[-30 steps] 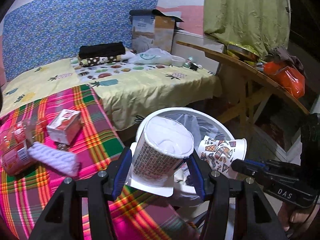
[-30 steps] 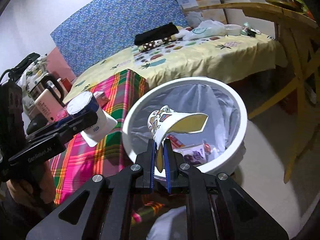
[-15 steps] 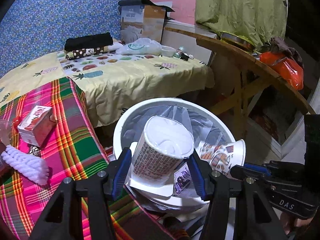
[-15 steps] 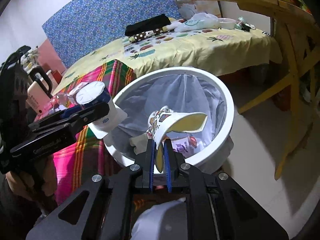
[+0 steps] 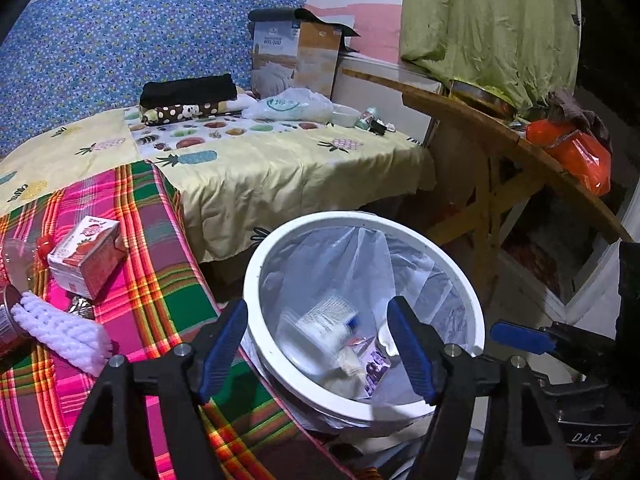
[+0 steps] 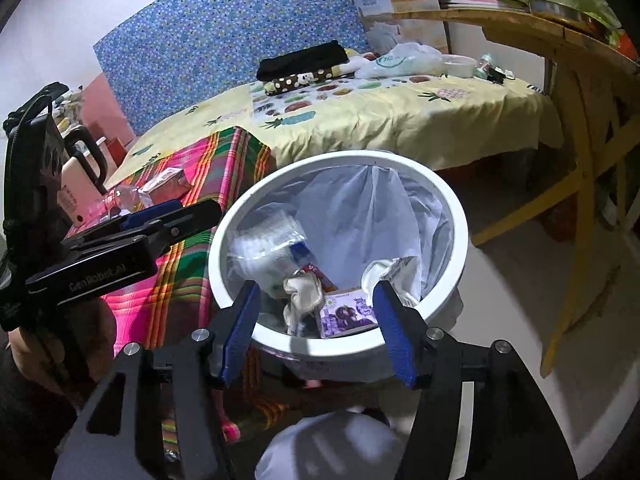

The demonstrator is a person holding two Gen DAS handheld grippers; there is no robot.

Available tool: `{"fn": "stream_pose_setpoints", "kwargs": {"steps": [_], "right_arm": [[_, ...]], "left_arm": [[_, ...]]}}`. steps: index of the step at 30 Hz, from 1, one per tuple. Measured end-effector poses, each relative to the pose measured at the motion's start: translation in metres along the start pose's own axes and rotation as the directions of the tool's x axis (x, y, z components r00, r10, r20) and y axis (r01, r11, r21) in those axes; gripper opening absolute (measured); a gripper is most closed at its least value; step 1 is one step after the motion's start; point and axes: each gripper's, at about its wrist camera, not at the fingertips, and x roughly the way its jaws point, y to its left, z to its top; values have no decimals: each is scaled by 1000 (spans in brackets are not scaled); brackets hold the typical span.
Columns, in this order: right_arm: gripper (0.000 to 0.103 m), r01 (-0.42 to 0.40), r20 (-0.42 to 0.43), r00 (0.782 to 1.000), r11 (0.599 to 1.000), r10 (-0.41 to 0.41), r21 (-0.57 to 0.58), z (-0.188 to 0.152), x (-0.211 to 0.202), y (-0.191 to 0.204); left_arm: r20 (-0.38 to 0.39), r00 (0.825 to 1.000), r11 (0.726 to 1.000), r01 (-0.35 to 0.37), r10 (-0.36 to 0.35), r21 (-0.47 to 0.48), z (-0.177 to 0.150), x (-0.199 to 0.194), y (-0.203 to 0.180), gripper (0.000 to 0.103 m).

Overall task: Collect trash
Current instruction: 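Open both tools to drop the cups into the bin, then move both open tools back over the table toward the foam nets and can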

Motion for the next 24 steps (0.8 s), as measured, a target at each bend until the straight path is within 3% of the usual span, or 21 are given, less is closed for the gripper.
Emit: {"fn": "stream_pose_setpoints", "kwargs": {"steps": [10, 24], "right_arm": [[60, -19, 14, 1000, 1000, 19, -2, 1, -8, 8], [60, -60, 70, 995, 994, 66, -93, 1, -17, 52]], "left_arm": [[-13, 1000, 998, -11, 11, -55, -9, -25, 19, 74], [15, 988, 981, -148, 151, -123, -43, -81, 54, 74]]}}
